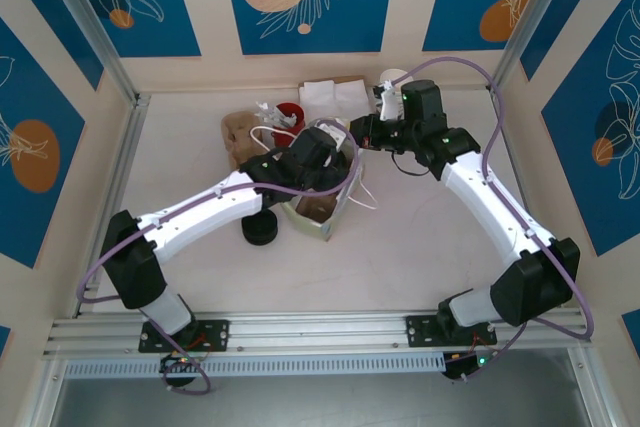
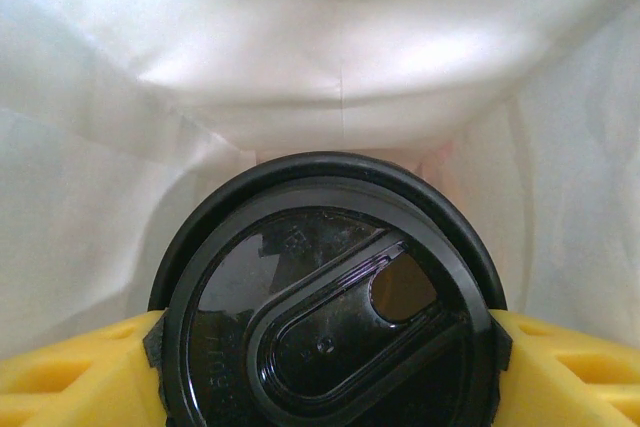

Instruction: Pack the takeout coffee

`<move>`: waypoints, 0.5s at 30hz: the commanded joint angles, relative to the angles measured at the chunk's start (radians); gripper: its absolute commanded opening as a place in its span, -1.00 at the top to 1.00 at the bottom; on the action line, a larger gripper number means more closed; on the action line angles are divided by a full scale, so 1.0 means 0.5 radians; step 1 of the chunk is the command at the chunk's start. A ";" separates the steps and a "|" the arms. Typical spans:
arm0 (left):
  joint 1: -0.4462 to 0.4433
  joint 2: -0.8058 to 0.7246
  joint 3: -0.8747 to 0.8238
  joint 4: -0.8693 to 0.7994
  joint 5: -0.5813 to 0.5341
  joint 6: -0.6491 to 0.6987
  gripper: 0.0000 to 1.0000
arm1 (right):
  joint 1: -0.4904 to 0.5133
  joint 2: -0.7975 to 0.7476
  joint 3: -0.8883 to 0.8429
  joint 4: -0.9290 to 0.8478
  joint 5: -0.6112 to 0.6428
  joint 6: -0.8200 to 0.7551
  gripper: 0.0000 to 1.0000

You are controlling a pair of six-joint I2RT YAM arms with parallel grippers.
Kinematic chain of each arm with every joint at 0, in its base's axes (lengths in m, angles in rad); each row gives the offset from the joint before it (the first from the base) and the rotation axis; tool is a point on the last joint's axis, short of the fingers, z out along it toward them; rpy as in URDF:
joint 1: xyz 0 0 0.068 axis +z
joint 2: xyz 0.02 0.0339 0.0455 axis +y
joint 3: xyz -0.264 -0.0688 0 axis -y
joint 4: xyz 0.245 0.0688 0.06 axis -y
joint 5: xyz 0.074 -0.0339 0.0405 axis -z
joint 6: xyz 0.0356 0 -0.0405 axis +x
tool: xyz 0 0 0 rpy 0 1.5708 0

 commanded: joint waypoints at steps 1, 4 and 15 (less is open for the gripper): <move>0.020 0.003 -0.003 0.046 0.028 -0.035 -0.48 | -0.022 -0.068 -0.015 0.082 0.022 0.061 1.00; 0.020 0.012 -0.007 0.072 0.026 -0.028 -0.49 | -0.023 -0.077 -0.026 0.080 0.018 0.048 1.00; 0.020 0.083 -0.043 0.249 0.043 0.027 -0.49 | -0.023 -0.114 -0.069 0.115 -0.075 -0.019 1.00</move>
